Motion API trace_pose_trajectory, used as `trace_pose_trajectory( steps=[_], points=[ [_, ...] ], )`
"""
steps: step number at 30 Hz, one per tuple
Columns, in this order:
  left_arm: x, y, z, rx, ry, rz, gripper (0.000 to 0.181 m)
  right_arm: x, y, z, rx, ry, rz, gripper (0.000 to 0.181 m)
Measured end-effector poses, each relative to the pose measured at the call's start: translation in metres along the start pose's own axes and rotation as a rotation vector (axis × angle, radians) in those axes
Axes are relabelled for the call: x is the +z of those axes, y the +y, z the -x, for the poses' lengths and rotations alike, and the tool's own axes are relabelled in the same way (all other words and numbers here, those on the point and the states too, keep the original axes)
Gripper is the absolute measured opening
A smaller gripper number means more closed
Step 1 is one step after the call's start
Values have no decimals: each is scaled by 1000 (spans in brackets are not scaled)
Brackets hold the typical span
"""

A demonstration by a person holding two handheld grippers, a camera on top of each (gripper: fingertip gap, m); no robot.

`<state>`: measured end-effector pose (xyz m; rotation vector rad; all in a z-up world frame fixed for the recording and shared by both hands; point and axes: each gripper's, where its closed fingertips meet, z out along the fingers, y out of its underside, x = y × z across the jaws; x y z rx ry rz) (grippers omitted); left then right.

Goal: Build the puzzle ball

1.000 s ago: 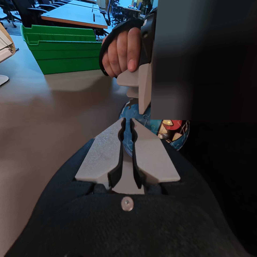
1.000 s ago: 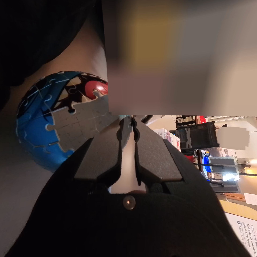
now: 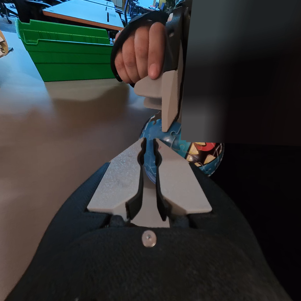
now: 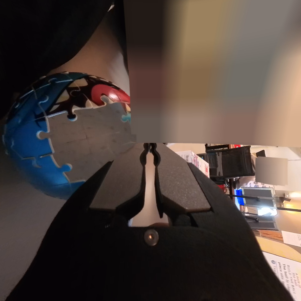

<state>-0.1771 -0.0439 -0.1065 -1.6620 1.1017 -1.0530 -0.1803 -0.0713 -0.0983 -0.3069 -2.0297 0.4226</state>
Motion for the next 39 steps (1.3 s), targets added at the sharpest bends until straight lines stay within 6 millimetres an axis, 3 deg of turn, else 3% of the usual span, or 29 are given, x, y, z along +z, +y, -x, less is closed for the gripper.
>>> trace_pose_trajectory(
  steps=[7,15,22,28,35,39],
  points=[
    [-7,1,7,7,-36,8,9,-3,0,3,0,-27,9,0],
    [-1,10,-1,51,23,78,7,-3,0,3,20,-30,0,1],
    [-13,-2,0,-24,131,35,7,-3,1,2,30,-25,-3,1],
    [-2,8,-8,-14,180,91,3,-4,1,2,36,-22,-3,1],
    [-7,-3,0,-51,184,55,12,-3,1,1,35,-19,-3,0],
    [3,10,-2,-22,179,130,8,-3,1,1,35,-23,-7,0]
  ],
)
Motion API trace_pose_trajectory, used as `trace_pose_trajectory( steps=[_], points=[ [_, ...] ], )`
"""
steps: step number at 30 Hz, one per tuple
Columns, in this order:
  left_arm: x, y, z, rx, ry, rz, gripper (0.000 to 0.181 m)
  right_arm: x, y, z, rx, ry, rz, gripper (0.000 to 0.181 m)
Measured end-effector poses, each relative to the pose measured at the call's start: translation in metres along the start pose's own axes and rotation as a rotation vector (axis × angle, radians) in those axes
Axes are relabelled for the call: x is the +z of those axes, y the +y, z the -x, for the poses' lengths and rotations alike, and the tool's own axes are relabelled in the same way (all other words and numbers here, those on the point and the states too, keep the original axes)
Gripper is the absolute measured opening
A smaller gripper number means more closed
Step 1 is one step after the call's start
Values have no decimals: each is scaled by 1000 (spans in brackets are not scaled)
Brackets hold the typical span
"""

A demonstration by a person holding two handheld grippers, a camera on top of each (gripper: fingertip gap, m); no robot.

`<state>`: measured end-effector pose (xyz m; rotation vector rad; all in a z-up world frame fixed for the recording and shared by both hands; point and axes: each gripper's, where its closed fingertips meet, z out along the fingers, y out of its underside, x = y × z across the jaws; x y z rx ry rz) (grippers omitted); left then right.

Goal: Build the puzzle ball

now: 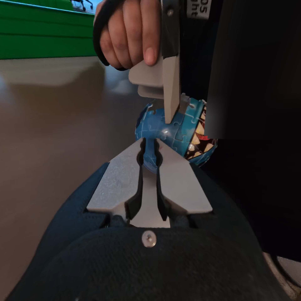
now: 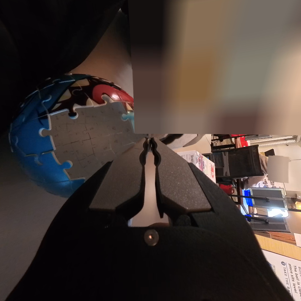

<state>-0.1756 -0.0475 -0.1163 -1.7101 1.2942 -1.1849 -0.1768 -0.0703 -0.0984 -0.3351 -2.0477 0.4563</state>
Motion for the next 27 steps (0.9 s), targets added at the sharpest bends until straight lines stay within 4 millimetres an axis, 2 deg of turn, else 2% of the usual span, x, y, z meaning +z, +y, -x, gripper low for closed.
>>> trace_pose_trajectory(
  steps=[2,6,10,17,22,27],
  points=[
    [-3,-3,1,11,-1,-2,15,0,0,0,0,-1,1,1],
    [-13,-16,-1,-5,26,-58,18,0,0,0,-2,0,3,1],
    [-2,-5,-7,-4,53,-5,19,0,0,0,-1,-2,2,0],
    [-12,-17,3,10,13,-42,20,0,1,0,-7,-2,8,0],
    [2,-5,-1,17,43,17,17,0,0,0,-5,-2,7,0],
    [-7,-14,3,18,35,-11,19,0,1,0,-3,-2,6,0]
  ],
)
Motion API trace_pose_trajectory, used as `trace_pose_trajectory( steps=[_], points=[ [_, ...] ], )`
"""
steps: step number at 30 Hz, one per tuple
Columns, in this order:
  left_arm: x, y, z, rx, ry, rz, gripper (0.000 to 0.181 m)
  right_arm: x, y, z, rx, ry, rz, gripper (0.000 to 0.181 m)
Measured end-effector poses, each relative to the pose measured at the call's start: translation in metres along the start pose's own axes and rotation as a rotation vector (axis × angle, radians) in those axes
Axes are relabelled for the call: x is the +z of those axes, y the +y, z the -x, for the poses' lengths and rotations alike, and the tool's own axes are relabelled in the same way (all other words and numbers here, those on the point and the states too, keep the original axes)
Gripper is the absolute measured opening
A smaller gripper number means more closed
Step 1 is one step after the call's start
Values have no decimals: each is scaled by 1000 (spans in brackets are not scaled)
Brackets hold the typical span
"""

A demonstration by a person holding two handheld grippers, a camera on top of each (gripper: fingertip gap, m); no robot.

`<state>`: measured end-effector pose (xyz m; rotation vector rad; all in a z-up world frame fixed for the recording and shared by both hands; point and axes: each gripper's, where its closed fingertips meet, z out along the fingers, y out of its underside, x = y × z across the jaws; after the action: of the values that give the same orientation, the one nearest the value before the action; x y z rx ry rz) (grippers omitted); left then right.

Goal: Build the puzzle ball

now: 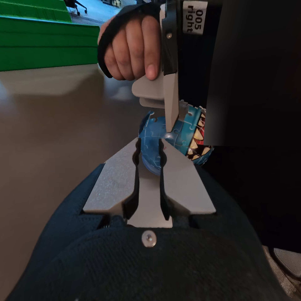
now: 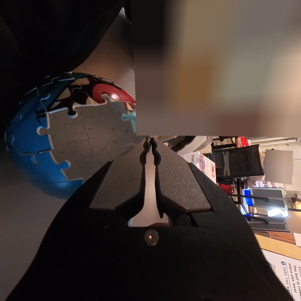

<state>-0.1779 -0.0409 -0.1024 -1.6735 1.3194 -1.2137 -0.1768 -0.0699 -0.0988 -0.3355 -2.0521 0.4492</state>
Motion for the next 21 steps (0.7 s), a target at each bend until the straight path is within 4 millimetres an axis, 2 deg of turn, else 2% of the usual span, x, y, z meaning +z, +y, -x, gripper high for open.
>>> trace_pose_trajectory(
  steps=[5,11,15,21],
  points=[
    [11,11,-4,5,18,56,14,0,0,0,0,-1,-2,0],
    [2,0,-4,7,27,23,21,0,0,0,1,2,1,0],
    [11,11,-3,7,29,66,19,0,0,0,-1,0,-1,0],
    [2,-1,-3,15,35,32,23,0,1,0,2,2,0,0]
  ],
)
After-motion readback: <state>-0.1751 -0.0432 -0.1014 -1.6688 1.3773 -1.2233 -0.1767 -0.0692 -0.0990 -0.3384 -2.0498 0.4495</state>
